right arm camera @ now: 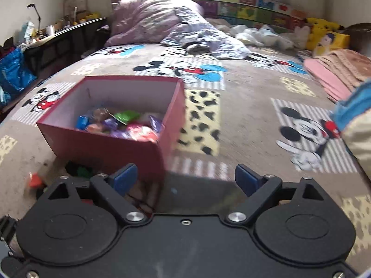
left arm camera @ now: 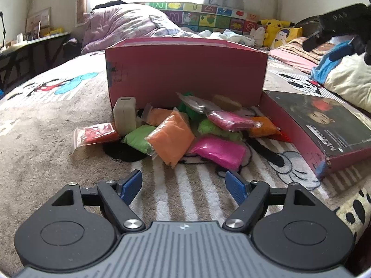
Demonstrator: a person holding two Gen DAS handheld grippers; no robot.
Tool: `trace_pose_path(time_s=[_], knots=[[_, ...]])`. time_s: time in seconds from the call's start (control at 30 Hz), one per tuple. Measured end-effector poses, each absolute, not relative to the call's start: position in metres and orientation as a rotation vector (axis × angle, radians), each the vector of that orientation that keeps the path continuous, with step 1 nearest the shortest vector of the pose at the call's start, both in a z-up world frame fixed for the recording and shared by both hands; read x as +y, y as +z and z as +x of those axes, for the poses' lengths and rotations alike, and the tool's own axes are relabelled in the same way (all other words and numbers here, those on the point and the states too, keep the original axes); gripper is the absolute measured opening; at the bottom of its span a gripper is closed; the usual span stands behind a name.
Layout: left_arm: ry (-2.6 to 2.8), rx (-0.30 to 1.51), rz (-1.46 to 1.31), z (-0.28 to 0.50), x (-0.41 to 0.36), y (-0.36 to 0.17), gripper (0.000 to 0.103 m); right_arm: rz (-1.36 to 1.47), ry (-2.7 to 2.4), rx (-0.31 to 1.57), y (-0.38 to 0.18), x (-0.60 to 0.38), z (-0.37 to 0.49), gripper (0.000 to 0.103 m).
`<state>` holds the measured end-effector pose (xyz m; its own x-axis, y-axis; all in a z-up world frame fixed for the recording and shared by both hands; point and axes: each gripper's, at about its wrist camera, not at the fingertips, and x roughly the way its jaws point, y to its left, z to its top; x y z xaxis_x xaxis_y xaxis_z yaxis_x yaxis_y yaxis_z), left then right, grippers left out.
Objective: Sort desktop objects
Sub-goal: 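Move the right gripper out of the box to the dark MEILIYATOU book, then grasp the book's edge with the right gripper and lift it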
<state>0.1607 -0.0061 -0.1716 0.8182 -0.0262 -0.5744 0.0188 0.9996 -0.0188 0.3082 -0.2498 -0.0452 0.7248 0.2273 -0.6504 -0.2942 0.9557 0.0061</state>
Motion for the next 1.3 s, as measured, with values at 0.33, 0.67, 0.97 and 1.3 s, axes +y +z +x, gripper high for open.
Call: trace_pose_path(time_s=[0.33,0.67,0.97,1.3], knots=[[-0.091,0.616,-0.124,0.15,-0.026,-0.161,0.078,-0.035,0.203,0.703,-0.063,-0.293,0.267,0.092],[-0.187,0.637,-0.198,0.148,-0.064,-0.138,0.078,0.031,0.17,0.682,-0.074,-0.332,0.231,0.093],[-0.252,0.628,-0.162,0.155,-0.104,-0.127,0.078,0.163,0.101,0.69,-0.098,-0.39,0.208,0.093],[-0.289,0.661,-0.177,0.192,-0.129,-0.14,0.078,0.264,0.028,0.708,-0.129,-0.446,0.217,0.093]])
